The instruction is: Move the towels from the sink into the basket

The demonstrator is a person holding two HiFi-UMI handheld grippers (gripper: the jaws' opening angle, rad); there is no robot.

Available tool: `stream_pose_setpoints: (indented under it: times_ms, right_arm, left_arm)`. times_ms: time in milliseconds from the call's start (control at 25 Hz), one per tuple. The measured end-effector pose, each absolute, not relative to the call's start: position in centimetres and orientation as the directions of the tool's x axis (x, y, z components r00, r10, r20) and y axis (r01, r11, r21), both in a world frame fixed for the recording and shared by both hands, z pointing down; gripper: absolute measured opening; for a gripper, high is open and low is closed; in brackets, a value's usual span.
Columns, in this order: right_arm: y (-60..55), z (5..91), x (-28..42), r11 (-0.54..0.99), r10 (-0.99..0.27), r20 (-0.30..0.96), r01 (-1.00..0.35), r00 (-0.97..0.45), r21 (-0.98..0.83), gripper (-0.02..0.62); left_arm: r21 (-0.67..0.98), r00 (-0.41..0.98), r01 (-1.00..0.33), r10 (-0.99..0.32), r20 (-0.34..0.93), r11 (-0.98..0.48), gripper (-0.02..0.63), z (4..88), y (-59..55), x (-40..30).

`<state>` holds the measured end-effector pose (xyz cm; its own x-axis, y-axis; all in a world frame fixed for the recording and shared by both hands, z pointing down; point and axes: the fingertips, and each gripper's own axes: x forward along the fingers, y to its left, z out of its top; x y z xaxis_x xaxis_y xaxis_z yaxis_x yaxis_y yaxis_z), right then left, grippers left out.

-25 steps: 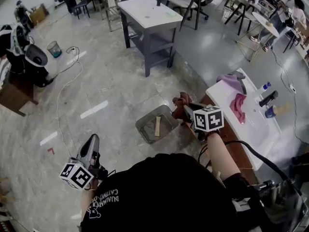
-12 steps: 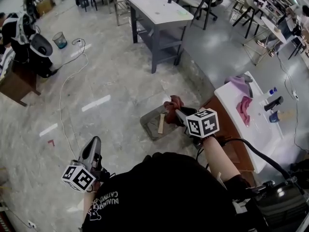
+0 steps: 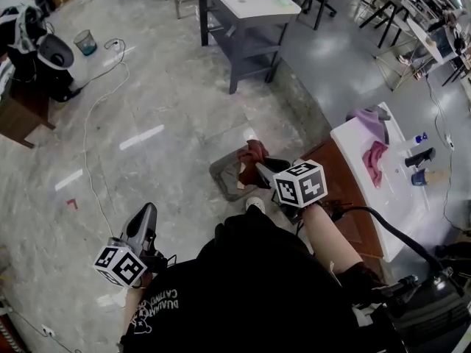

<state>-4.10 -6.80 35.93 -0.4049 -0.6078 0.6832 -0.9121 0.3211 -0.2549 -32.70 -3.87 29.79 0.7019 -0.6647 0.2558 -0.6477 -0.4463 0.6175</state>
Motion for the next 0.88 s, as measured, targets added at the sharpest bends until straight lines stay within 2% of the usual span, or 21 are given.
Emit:
stream_pose_setpoints:
  times_ms: [560, 880]
  right_arm:
    - [-9.6, 40.6, 1.9, 0.264, -0.564, 0.714, -0.909, -0.416, -0.322, 0.063]
    - [-10.0, 47.5, 5.7, 0.231, -0.417, 0.770, -0.876, -0.483, -0.424, 0.063]
  left_arm:
    - [0.649, 0.771, -0.604, -0.546, 0.329, -0.462, 0.003, 33.2, -8.9, -22.3]
    - [0.687, 0.799, -0.576, -0.481, 0.360, -0.443, 0.003, 38.7, -11.2, -13.7]
